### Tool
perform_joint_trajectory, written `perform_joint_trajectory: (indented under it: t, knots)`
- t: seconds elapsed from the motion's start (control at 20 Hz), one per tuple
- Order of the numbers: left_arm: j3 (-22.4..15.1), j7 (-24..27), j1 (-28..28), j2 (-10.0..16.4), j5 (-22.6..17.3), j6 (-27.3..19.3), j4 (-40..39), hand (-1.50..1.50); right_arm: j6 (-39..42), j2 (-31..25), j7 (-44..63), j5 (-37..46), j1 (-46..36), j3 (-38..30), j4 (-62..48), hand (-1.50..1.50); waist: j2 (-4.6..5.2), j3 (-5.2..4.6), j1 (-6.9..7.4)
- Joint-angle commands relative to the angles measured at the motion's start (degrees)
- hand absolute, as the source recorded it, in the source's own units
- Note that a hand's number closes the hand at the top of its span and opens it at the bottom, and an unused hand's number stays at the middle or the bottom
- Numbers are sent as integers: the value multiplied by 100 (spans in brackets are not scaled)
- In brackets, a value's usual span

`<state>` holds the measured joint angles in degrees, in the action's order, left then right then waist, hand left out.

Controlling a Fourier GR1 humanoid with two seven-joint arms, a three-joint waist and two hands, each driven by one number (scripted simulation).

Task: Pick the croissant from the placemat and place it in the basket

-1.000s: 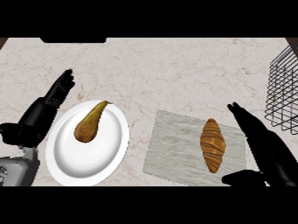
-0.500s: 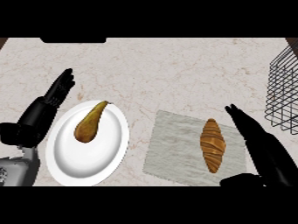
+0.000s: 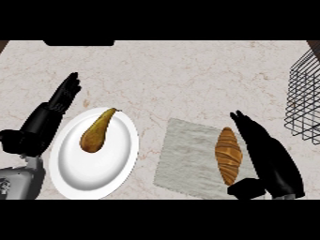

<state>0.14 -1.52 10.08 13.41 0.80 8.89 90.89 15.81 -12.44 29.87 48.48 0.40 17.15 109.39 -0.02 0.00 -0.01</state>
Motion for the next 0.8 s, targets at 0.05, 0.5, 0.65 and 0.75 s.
perform_joint_trajectory:
  t: [0.05,0.5,0.65,0.75]
  knots:
    - [212,442,-376,77,-29,296,-138,0,-43,-191,-452,-11,371,-266,-8,-150,-2,0,-9]
    - [335,7,-174,-22,13,394,156,0,-423,337,-576,497,-251,-253,-1478,-150,3,1,11]
    - [316,248,-78,-152,113,382,-254,0,-194,241,-545,435,-429,-531,-1573,-150,5,0,1]
    - [220,242,-9,-303,350,226,-254,0,-255,371,-581,550,-264,-409,-1511,-150,2,0,-4]
